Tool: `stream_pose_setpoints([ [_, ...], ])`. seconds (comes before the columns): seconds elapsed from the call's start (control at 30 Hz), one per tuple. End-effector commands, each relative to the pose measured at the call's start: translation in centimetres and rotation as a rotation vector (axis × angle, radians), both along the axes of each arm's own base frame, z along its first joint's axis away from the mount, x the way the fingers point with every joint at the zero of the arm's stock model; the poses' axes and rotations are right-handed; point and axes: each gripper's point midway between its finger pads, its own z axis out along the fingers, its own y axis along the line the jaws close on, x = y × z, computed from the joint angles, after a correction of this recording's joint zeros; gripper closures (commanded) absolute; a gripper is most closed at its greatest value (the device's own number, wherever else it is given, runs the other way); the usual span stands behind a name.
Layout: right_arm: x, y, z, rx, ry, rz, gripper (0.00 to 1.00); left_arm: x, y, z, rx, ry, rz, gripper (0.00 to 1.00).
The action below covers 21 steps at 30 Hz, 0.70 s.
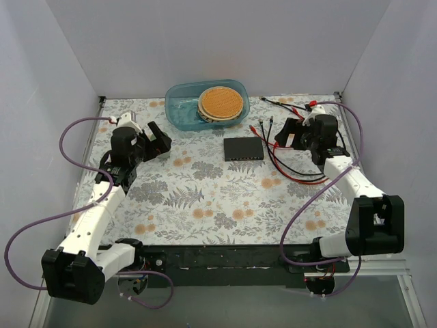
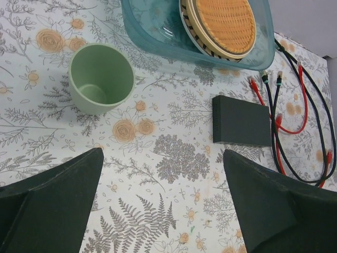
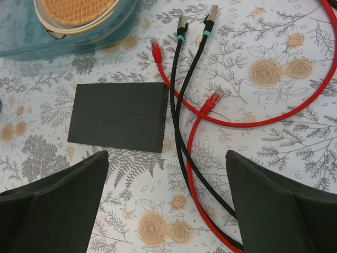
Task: Insert the plug into the switch port
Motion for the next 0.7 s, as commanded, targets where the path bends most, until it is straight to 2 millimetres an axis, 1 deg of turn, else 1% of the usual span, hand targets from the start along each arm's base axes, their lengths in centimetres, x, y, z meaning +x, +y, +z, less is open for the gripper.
stream_pose_setpoints([
  [0.0, 2.1, 1.1, 1.9, 0.024, -0.072, 0.063, 0.02, 1.9, -0.8, 1.8, 0.028, -0.062, -0.055, 0.02],
  [0.03, 2.2, 1.3, 1.2, 0.031, -0.055, 0.071, 0.02, 2.4, -0.7, 1.5, 0.036, -0.064, -0.052, 0.02],
  [0.07, 2.3, 1.5, -0.4, 0.035, -0.018, 0.082, 0.01, 2.7, -0.7, 1.1, 0.041, -0.054, -0.050, 0.02],
  [0.1, 2.2, 1.8, -1.1, 0.046, 0.002, 0.095, 0.01, 3.4, -0.9, -0.4, 0.046, -0.015, -0.052, 0.02],
  [0.13, 1.8, 2.0, -2.0, 0.052, 0.028, 0.108, 0.01, 3.6, -1.0, -0.9, 0.044, 0.005, -0.059, 0.02],
  [0.17, 1.4, 2.0, -2.6, 0.046, 0.041, 0.112, 0.02, 3.8, -1.8, -1.4, 0.023, 0.025, -0.090, 0.02],
  [0.2, 1.3, 1.7, -2.9, 0.026, 0.039, 0.088, 0.02, 3.9, -2.2, -1.9, -0.001, 0.042, -0.100, 0.02],
  [0.23, 1.3, 1.4, -2.7, 0.014, 0.025, 0.071, 0.01, 4.3, -2.6, -2.9, -0.018, 0.068, -0.107, 0.02],
  [0.27, 1.5, 1.1, -1.9, 0.004, 0.007, 0.055, 0.01, 4.4, -3.0, -3.3, -0.042, 0.081, -0.110, 0.02],
  [0.3, 1.6, 0.4, -1.7, -0.021, 0.009, 0.022, 0.01, 4.4, -3.4, -3.7, -0.073, 0.100, -0.108, 0.02],
  [0.33, 1.7, 0.1, -1.5, -0.033, 0.009, 0.014, 0.02, 4.6, -3.7, -4.0, -0.086, 0.109, -0.116, 0.02],
  [0.4, 1.6, 0.2, -1.4, -0.034, 0.006, 0.022, 0.02, 4.3, -4.5, -3.8, -0.103, 0.098, -0.140, 0.02],
  [0.43, 1.6, 0.4, -1.4, -0.026, 0.010, 0.029, 0.01, 4.2, -4.8, -2.5, -0.110, 0.053, -0.158, 0.02],
  [0.47, 1.5, 0.5, -1.8, -0.021, 0.023, 0.036, 0.01, 3.9, -5.2, -1.9, -0.114, 0.033, -0.180, 0.02],
  [0.53, 1.5, 1.1, -1.7, -0.016, 0.032, 0.055, 0.02, 3.2, -5.5, -0.7, -0.125, 0.013, -0.199, 0.02],
  [0.57, 1.7, 1.1, -2.0, -0.018, 0.043, 0.052, 0.02, 2.7, -5.5, 0.4, -0.133, -0.011, -0.203, 0.02],
  [0.6, 2.0, 1.1, -1.5, -0.020, 0.047, 0.047, 0.01, 2.5, -5.1, 0.6, -0.133, -0.011, -0.179, 0.02],
  [0.63, 2.2, 1.1, -1.5, -0.024, 0.051, 0.044, 0.02, 2.0, -4.6, 0.2, -0.134, 0.009, -0.153, 0.02],
  [0.67, 2.4, 1.2, -1.6, -0.021, 0.058, 0.037, 0.02, 1.6, -4.4, 0.9, -0.164, 0.003, -0.122, 0.02],
])
